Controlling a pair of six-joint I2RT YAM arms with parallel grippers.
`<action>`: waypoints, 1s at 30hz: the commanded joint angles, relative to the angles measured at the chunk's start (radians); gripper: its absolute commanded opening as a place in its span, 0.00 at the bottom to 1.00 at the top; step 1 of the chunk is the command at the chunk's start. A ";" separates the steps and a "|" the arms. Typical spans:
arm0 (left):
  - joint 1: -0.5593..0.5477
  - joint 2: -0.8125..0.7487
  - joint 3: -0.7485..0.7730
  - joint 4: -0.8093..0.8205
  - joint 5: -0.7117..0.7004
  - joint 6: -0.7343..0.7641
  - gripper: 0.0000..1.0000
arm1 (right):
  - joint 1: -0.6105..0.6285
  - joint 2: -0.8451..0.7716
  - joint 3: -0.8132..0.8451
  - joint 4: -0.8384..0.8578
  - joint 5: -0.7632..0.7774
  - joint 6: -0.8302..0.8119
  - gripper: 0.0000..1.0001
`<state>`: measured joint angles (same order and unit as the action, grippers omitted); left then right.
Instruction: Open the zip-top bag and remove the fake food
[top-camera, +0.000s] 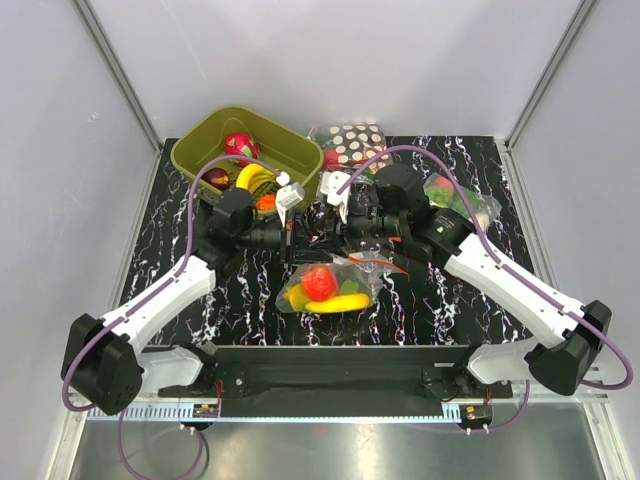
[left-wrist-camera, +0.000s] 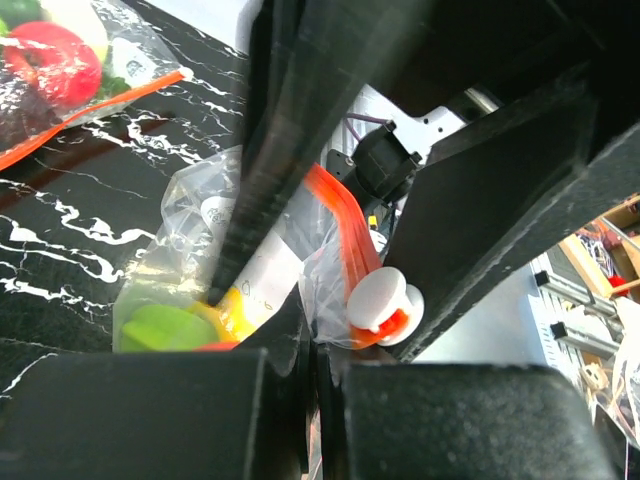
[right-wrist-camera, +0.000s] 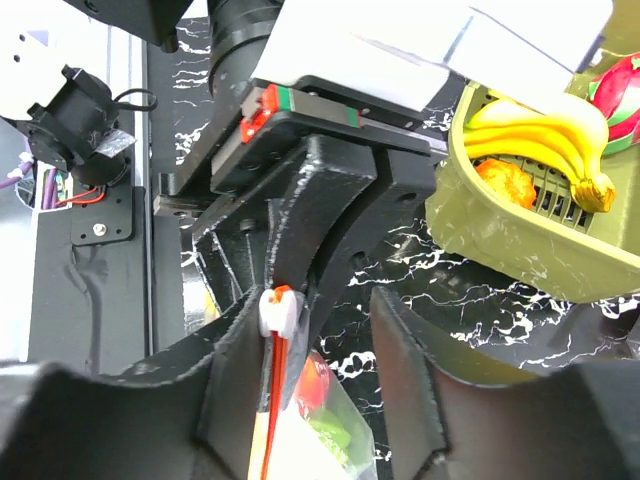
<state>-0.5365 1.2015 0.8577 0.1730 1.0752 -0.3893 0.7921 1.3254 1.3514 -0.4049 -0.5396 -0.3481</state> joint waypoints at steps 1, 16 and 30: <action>-0.026 -0.056 0.030 0.057 0.101 0.030 0.00 | -0.007 -0.018 -0.008 0.049 0.121 -0.032 0.53; -0.028 -0.049 0.041 0.002 0.086 0.067 0.00 | -0.007 -0.058 -0.015 0.066 0.098 -0.029 0.20; -0.031 -0.037 0.055 -0.052 0.066 0.098 0.00 | -0.007 -0.104 -0.032 0.075 0.075 -0.031 0.04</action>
<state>-0.5510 1.1923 0.8749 0.1265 1.0626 -0.3222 0.8070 1.2579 1.3136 -0.4023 -0.5407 -0.3500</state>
